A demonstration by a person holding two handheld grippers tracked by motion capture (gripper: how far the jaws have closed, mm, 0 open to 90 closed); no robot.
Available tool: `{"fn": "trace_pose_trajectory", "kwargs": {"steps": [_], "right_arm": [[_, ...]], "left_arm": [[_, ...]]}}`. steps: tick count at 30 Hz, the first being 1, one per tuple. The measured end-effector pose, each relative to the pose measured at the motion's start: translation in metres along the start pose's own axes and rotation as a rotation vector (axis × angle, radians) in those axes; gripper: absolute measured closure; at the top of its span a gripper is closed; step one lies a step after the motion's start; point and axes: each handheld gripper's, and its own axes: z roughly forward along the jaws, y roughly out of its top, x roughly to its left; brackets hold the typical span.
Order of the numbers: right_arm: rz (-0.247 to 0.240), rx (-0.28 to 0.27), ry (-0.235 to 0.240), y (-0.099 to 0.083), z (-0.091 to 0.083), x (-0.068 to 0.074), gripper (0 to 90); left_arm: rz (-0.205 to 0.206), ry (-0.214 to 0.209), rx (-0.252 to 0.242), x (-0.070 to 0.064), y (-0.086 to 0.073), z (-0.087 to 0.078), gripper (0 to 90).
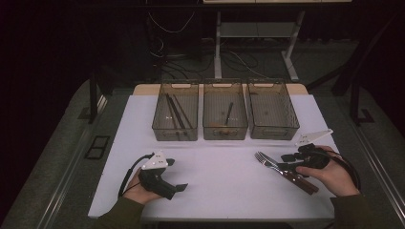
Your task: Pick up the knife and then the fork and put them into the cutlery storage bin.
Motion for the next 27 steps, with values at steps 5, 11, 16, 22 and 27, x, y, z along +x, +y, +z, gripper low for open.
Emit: {"fn": "trace_pose_trajectory", "kwargs": {"steps": [5, 11, 16, 22, 27], "right_arm": [[0.008, 0.058, -0.025, -0.005, -0.003, -0.003, 63.8], [0.005, 0.136, -0.048, -0.009, -0.004, -0.008, 68.4], [-0.006, 0.233, -0.058, -0.008, -0.002, -0.012, 69.4], [-0.021, 0.325, -0.073, -0.008, 0.005, -0.017, 70.6], [-0.033, 0.353, -0.070, -0.007, 0.009, -0.018, 70.8]], "left_arm": [[0.002, -0.001, 0.002, 0.000, 0.000, 0.000, 0.0], [0.002, -0.002, 0.002, 0.000, 0.000, 0.001, 0.0], [0.005, -0.001, 0.008, -0.001, 0.000, 0.002, 0.0], [0.009, -0.004, 0.012, -0.001, 0.000, 0.003, 0.0], [0.010, -0.005, 0.012, -0.001, 0.000, 0.002, 0.0]]}}
